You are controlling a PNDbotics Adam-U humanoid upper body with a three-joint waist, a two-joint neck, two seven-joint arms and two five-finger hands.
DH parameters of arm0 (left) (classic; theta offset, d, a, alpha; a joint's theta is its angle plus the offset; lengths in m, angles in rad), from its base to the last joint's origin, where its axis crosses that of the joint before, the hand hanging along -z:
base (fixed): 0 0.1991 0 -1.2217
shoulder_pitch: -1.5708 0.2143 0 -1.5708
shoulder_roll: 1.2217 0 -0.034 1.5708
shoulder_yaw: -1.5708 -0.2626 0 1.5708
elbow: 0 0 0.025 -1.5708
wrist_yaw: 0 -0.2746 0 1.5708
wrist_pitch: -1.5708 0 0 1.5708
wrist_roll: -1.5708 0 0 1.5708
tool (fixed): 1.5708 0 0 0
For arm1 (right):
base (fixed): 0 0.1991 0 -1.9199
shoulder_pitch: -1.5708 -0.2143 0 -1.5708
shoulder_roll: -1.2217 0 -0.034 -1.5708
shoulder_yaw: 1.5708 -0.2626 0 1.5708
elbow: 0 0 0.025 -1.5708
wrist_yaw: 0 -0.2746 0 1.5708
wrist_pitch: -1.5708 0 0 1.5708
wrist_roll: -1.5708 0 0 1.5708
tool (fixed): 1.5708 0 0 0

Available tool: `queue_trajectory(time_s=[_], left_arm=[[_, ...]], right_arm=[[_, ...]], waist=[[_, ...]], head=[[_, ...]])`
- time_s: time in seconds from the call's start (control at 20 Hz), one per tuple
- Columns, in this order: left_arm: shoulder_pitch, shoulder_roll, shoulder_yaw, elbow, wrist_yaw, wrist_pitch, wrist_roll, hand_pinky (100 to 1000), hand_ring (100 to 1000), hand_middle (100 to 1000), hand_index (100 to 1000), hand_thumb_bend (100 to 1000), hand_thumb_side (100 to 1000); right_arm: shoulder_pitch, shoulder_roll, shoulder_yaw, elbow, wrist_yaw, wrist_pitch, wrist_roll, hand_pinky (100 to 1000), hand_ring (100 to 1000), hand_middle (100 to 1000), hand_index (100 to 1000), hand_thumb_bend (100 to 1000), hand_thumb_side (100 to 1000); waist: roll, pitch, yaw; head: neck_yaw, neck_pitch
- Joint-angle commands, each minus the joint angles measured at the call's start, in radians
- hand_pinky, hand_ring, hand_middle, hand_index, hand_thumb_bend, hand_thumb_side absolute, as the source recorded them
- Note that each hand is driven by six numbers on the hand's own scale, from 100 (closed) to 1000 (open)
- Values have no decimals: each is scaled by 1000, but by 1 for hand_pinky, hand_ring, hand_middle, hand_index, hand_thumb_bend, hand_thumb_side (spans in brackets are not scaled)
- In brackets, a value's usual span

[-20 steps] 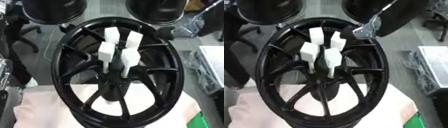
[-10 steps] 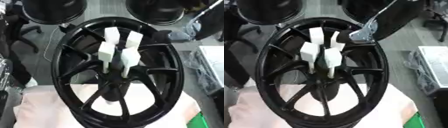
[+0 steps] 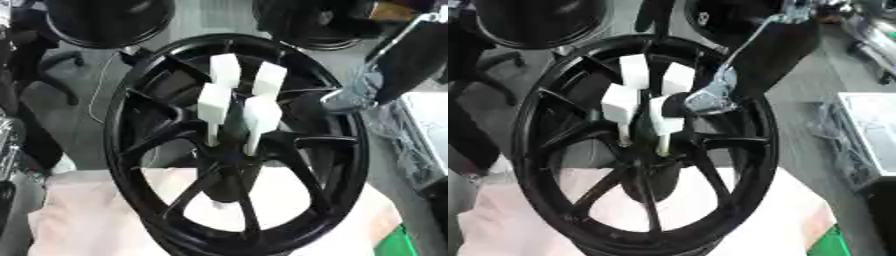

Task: Pull the pin out of the wheel hub.

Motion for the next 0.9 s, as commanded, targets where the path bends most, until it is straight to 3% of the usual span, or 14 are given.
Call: queue_trajectory(time_s=[0.05, 0.9], left_arm=[[-10, 22, 1, -17, 5, -1, -4, 735, 804, 815, 699, 497, 568], [-12, 20, -1, -18, 7, 0, -8, 735, 804, 816, 698, 494, 569]], right_arm=[[-25, 5, 11, 22, 4, 2, 29, 100, 136, 685, 796, 514, 305], [-34, 72, 75, 138, 95, -34, 81, 100, 143, 662, 761, 497, 284]], waist=[[3, -23, 1], [5, -21, 4]], head=[[-2, 4], [-4, 6]])
